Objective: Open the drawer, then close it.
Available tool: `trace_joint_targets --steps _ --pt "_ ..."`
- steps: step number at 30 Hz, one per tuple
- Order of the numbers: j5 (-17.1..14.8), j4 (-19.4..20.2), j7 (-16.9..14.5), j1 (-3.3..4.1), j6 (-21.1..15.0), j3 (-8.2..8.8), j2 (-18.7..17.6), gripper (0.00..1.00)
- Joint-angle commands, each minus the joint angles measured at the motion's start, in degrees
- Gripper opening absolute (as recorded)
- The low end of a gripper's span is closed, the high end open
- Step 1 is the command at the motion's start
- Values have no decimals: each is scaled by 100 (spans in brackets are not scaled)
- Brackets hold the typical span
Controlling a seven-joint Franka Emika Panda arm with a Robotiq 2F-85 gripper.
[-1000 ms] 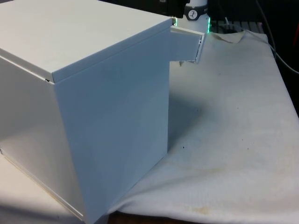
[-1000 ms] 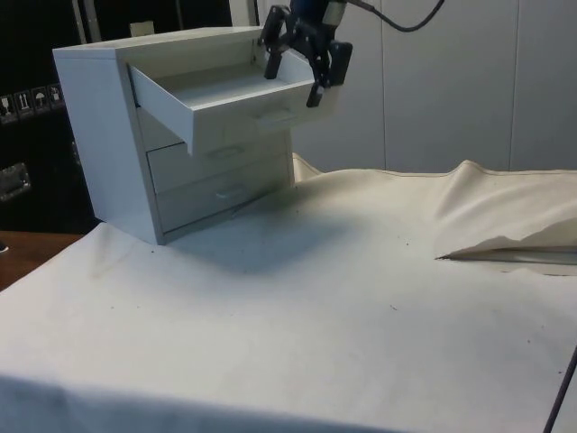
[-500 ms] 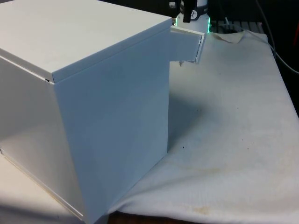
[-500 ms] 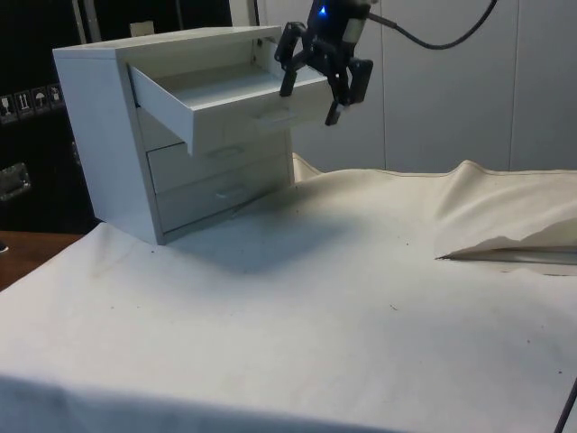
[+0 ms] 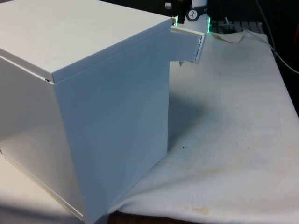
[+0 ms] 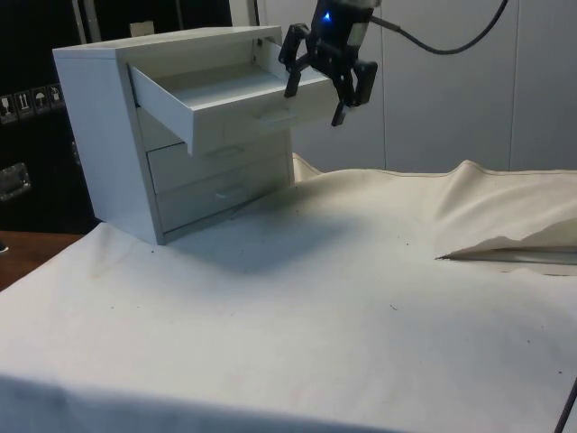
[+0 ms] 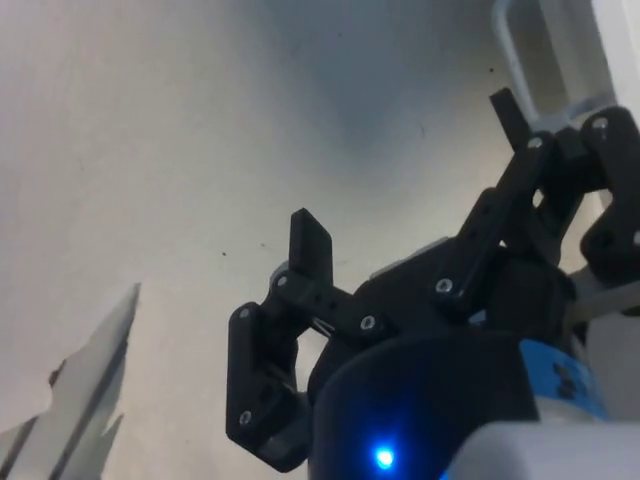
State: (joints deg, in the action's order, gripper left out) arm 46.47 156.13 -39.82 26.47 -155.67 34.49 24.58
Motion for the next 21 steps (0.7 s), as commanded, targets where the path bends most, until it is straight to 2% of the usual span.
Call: trace_joint_targets --steps 1,3,4,5,9,12,13,14,21 --pt "235 -52 178 -120 -63 -86 -63 100" --pt "350 -52 275 -109 -86 -86 -86 100" --pt "178 0 138 0 -11 0 -34 100" --pt "407 -46 327 -109 -97 -86 -103 100" --pt "670 -52 579 -92 -201 -80 -212 99" --pt "785 -52 688 -86 -252 -74 -264 84" --pt "665 -6 607 6 -212 -11 -264 73" --pt "837 -57 739 -80 -269 -69 -286 73" --pt "905 -57 796 -80 -281 -69 -298 33"
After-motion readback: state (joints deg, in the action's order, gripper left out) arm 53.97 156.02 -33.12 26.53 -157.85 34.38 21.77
